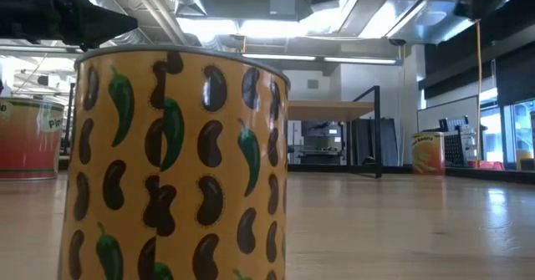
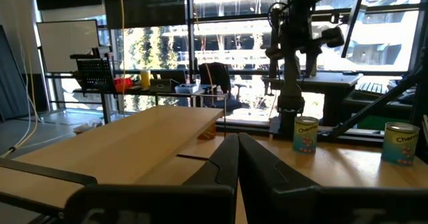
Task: Pick and place cans onto a shelf
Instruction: Put the top canned cherry on the shelf
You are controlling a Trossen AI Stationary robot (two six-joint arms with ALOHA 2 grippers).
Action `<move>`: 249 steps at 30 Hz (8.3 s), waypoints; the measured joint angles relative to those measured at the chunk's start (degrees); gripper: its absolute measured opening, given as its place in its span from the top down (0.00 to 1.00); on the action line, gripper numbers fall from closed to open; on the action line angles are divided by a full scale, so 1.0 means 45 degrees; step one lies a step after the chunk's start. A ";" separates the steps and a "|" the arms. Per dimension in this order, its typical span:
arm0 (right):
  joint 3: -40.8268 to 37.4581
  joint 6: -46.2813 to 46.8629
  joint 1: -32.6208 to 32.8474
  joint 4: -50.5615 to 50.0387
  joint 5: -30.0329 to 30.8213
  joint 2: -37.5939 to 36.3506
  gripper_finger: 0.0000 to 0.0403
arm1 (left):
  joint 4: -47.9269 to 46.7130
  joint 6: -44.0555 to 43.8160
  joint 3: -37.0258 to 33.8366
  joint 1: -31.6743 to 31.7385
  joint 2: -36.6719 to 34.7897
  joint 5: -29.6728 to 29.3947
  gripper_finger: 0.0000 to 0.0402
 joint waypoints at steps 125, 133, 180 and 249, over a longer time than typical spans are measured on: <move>0.3616 0.2531 -0.0948 -0.2292 0.2165 0.5560 1.00 | -0.5718 -0.2333 0.3701 0.0003 0.1747 0.0016 1.00; 0.5780 0.1170 -0.2034 -0.3063 0.2254 0.6568 1.00 | -1.0014 -0.4557 0.7373 0.0000 0.5179 0.0084 1.00; 1.4139 -0.6004 -0.7495 -0.3148 0.1568 1.3118 0.99 | -1.1827 -0.6606 1.0846 0.0005 0.9015 0.0379 1.00; 1.1225 -0.6626 -0.7410 -0.0659 0.5129 1.3108 1.00 | -1.2313 -0.6572 1.0846 0.0005 0.9010 0.0379 1.00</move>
